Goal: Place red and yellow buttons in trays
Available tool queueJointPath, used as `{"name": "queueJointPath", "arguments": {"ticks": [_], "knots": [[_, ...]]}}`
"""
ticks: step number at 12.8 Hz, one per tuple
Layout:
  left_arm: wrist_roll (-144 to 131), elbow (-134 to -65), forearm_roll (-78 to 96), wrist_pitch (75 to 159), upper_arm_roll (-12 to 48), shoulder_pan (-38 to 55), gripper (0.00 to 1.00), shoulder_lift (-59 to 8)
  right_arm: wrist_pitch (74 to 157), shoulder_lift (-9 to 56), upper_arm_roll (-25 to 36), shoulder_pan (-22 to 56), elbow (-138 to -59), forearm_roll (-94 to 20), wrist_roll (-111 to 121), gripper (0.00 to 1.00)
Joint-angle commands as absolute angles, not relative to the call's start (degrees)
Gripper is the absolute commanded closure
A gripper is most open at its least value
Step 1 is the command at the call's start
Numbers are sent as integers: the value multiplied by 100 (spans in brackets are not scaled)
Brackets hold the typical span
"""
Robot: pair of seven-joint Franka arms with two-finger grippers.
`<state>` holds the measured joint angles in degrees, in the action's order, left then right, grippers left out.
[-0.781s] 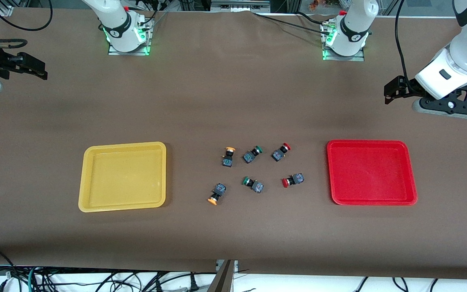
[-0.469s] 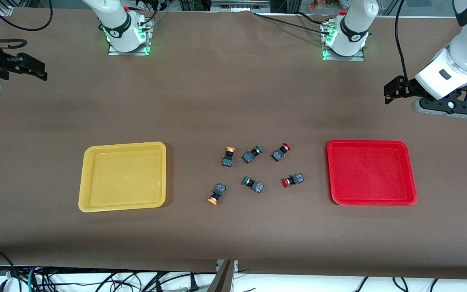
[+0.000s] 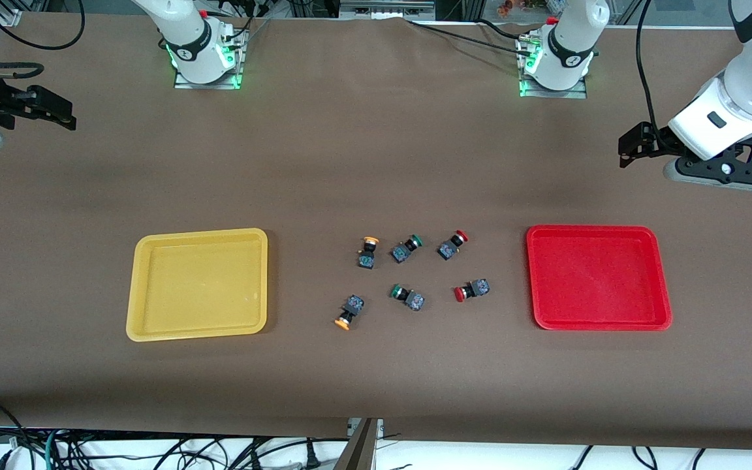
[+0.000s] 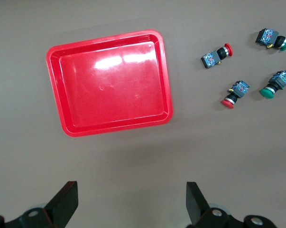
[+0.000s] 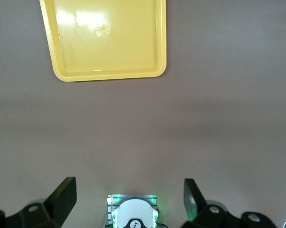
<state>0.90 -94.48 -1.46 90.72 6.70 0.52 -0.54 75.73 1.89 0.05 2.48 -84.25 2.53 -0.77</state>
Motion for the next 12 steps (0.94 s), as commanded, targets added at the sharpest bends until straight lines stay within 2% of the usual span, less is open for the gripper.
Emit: {"name": "queueJointPath", "arguments": {"ticks": [1, 12], "knots": [[62, -9466, -88, 8991, 729, -18, 0, 44, 7541, 237, -26, 246, -8279, 272, -62, 0], [62, -9466, -88, 8982, 703, -26, 0, 53, 7593, 246, 0, 220, -8288, 554, 9, 0]]}}
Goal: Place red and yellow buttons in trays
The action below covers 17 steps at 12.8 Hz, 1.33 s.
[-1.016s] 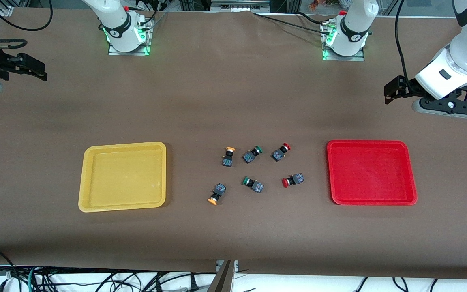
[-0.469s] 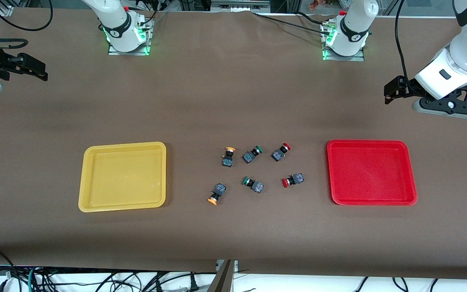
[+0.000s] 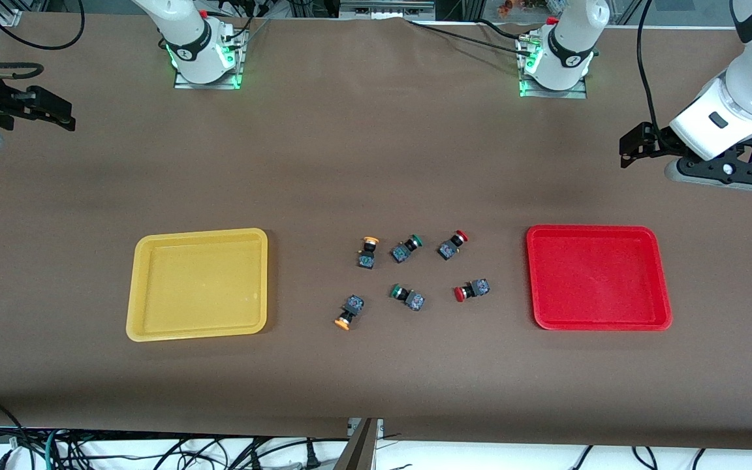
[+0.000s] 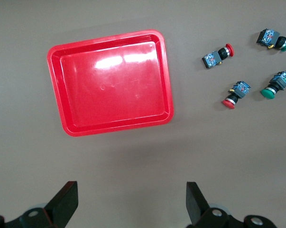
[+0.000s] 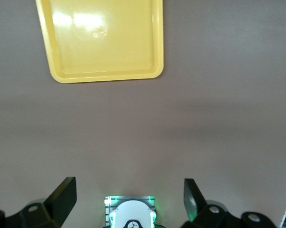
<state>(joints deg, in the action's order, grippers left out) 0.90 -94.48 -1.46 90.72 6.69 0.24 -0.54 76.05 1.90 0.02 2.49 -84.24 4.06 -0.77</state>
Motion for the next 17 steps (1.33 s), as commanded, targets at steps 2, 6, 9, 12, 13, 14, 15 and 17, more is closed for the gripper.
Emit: {"name": "queueJointPath", "arguments": {"ticks": [2, 6, 9, 12, 13, 14, 15, 17], "knots": [[62, -9466, -88, 8974, 703, -26, 0, 53, 7594, 281, 0, 220, -8279, 545, 44, 0], [62, -9466, -79, 8974, 712, -26, 0, 44, 7559, 281, 0, 237, -8279, 562, 26, 0], [62, -9466, -79, 8982, 729, -18, 0, 44, 7594, 447, 9, 193, -8288, 475, 26, 0], [70, -9466, -70, 8974, 773, -9, 0, 26, 7655, 791, -44, 500, -8288, 475, -140, 0], [70, -9475, -70, 8921, 773, 9, 0, 26, 7673, 791, -53, 536, -8288, 440, -141, 0], [70, -9466, -70, 8790, 773, 35, 0, 0, 7751, 791, -53, 623, -8288, 352, -141, 0], [70, -9475, -53, 8754, 782, 44, 0, -17, 7839, 826, -53, 702, -8288, 334, -141, 0], [70, -9475, -27, 8701, 861, 79, 0, -253, 8076, 966, -53, 878, -8297, 386, -123, 0]]}}
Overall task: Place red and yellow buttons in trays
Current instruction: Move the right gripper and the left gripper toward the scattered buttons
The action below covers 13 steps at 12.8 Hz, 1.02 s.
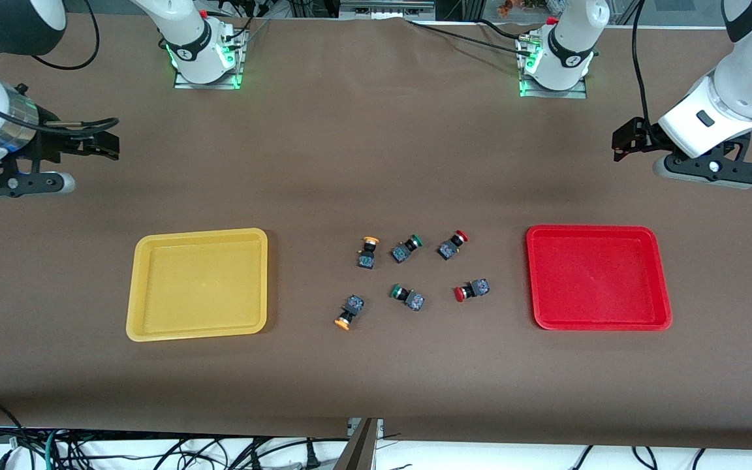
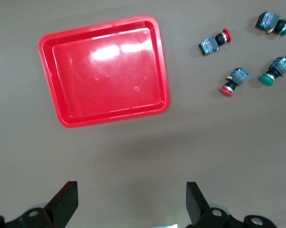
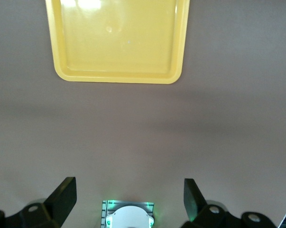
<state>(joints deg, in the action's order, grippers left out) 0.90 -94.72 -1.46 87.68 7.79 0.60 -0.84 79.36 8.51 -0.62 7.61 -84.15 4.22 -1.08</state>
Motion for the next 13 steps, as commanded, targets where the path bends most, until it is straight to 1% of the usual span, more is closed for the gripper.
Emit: {"name": "queueJointPath", "arguments": {"ticks": [1, 3, 5, 6, 9, 11, 13], "knots": [[53, -9457, -35, 8779, 992, 79, 0, -516, 8086, 1080, -53, 905, -8306, 395, -80, 0], [26, -9143, -18, 9200, 1046, 97, 0, -1087, 8191, 1448, -44, 896, -8288, 99, -96, 0], [61, -8861, -18, 9630, 1142, 201, 0, -1614, 8855, 1756, -44, 1132, -8297, -525, -733, 0], [105, -8816, -9, 9894, 1160, 246, 0, -1852, 9155, 1949, -53, 1308, -8314, -562, -1330, 0], [394, -8842, -18, 10782, 1353, 710, 0, -2476, 10350, 2582, -53, 2133, -8306, -580, -2964, 0], [824, -8859, -70, 11562, 1354, 1044, 0, -3012, 10800, 3012, -53, 2590, -8297, -580, -4090, 0], [1107, -8964, -96, 12153, 1354, 1308, 0, -3496, 11327, 3443, -53, 2978, -8297, -571, -4717, 0]]}}
